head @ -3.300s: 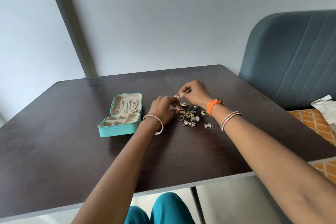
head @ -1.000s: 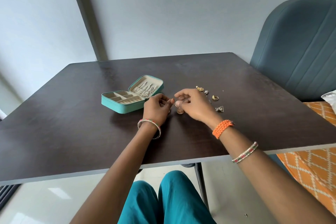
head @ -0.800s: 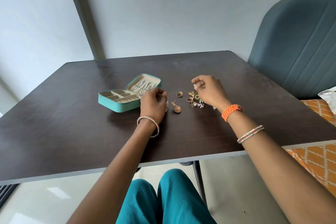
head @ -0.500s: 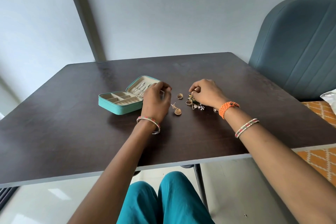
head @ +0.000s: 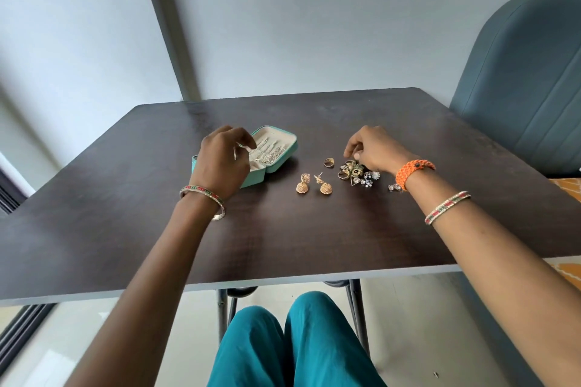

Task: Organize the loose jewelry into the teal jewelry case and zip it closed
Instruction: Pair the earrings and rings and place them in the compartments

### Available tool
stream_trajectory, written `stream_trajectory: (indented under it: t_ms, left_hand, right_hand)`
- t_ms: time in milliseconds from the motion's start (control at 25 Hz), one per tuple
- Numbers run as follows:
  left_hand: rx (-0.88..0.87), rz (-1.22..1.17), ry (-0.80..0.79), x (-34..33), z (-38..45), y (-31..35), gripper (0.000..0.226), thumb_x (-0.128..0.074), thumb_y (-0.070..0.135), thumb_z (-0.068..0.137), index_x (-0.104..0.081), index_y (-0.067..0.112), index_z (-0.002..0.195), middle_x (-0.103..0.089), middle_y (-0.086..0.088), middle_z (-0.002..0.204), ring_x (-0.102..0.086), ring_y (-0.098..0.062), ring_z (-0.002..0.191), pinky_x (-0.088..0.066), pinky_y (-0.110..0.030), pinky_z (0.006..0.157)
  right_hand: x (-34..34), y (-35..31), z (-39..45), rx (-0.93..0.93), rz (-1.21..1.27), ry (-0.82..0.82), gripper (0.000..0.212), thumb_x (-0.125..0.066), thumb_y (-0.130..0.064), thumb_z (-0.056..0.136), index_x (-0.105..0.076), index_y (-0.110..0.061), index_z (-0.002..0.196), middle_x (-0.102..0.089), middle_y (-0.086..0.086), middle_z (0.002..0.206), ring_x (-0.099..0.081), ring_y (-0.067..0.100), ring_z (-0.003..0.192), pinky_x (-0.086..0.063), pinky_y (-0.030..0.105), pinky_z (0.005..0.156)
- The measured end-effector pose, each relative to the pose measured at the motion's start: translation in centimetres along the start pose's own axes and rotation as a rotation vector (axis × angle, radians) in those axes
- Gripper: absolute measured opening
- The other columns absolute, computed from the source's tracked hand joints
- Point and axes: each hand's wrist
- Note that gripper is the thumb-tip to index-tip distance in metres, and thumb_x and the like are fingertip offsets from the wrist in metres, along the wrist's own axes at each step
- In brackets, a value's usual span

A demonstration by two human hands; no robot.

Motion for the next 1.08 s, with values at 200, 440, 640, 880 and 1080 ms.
stream_trajectory:
  t_ms: [200,440,640,880,1080]
  left_hand:
    - [0.125,0.093,-0.024,-0.6,-1.4,-1.0,0.02,-0.05,0.002,0.078,-0.069,0.008,0.08,-0.064,-0.014,0.089,-0.056,-0.03,0.086,-0.041,-0.029,0.072]
    - [0.225,0.062,-0.159,-0.5,-1.9,-0.5,0.024,-0.045,0.003,0.079,-0.068,0.011,0.08,-0.064,-0.012,0.076,-0.059,-0.036,0.084,-0.049,-0.035,0.075]
    - [0.132,0.201,-0.073,-0.4,-2.4,-0.8,0.025,-0.049,-0.002,0.076,-0.065,0.013,0.089,-0.067,-0.011,0.096,-0.058,-0.035,0.094,-0.045,-0.038,0.079]
    - [0.343,0.149,-0.141,-1.4,-3.4,-2.9,0.034,-0.045,0.01,0.09,-0.054,0.004,0.122,-0.052,-0.014,0.131,-0.045,-0.032,0.122,-0.035,-0.035,0.097]
    - [0.328,-0.024,-0.189,-1.7,-5.1,-2.6,0.037,-0.036,0.0,0.09,-0.056,0.001,0.121,-0.043,-0.006,0.14,-0.043,-0.023,0.127,-0.028,-0.02,0.099]
  right_hand:
    - [0.1,0.0,0.0,0.09,-0.134,-0.075,0.025,-0.058,0.009,0.082,-0.073,-0.01,0.08,-0.068,0.012,0.086,-0.065,0.026,0.073,-0.055,0.033,0.066]
    - [-0.5,-0.3,0.2,0.073,-0.052,0.025,0.01,-0.065,0.002,0.083,-0.073,-0.003,0.08,-0.07,0.013,0.089,-0.062,0.021,0.077,-0.045,0.026,0.068]
    - [-0.3,-3.6,-0.7,0.163,0.157,0.213,0.012,-0.06,-0.005,0.083,-0.071,-0.005,0.078,-0.072,0.006,0.086,-0.065,0.019,0.081,-0.048,0.023,0.073]
    - [-2.9,-8.6,-1.6,0.084,0.795,-0.14,0.012,-0.068,-0.013,0.086,-0.066,-0.001,0.086,-0.062,0.007,0.071,-0.063,0.014,0.065,-0.058,0.029,0.067]
    - [-4.7,-10.7,-1.3,0.022,0.75,-0.256,0.009,-0.067,-0.012,0.086,-0.063,-0.009,0.078,-0.047,-0.001,0.06,-0.036,0.007,0.05,-0.032,0.016,0.035]
Point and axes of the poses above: each hand's wrist, its own z-axis towards the middle knuckle, its own x-axis out of the back of the hand, y = z × x
